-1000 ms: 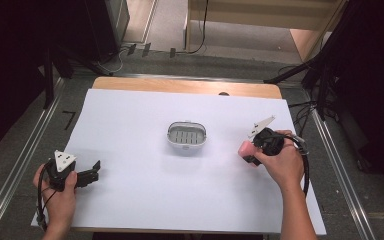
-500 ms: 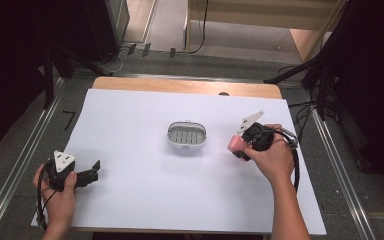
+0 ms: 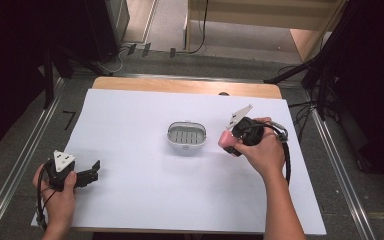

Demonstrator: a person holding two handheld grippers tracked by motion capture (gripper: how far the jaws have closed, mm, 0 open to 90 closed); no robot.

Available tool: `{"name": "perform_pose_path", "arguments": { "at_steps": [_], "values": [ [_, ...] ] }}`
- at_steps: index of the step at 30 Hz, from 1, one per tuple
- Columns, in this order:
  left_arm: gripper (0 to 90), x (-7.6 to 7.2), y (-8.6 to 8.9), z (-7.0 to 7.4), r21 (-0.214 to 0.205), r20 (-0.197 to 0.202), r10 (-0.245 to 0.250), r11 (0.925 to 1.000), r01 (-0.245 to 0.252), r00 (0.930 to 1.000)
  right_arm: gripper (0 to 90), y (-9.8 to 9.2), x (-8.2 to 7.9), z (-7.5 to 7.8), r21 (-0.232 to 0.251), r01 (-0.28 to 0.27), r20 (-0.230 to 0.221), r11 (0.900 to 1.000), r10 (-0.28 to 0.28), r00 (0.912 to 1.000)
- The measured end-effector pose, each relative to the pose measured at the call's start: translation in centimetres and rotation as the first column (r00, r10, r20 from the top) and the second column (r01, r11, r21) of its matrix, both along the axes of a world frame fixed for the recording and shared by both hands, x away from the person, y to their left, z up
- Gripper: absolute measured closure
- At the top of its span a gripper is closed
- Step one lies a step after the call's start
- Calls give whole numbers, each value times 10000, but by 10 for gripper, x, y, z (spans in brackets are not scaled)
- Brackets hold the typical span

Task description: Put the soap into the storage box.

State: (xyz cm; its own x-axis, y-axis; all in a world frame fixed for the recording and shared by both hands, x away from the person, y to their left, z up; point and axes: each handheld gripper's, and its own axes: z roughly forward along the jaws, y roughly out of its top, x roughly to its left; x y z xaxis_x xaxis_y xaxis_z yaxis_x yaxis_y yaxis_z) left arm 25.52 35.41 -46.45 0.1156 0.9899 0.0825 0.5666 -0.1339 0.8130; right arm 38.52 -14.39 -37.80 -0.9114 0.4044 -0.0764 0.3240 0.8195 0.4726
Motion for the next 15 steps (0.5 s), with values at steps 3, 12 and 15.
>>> {"name": "perform_pose_path", "arguments": {
  "at_steps": [3, 12, 15],
  "values": [
    [30, 0, 0, 0, 9, -10, -8, 10000, 8, 10000, 390, 6, 2, 4, -19, -211, 113, 9998, 211, 9997],
    [30, 0, 0, 0, 2, -13, -18, 10000, 18, 10000, 390, 24, 6, 8, 2, -647, 187, 9979, 647, 9977],
    [30, 0, 0, 0, 16, -37, -32, 10000, 32, 10000, 390, 30, 9, 10, 14, -737, 163, 9973, 737, 9972]
  ]
}}
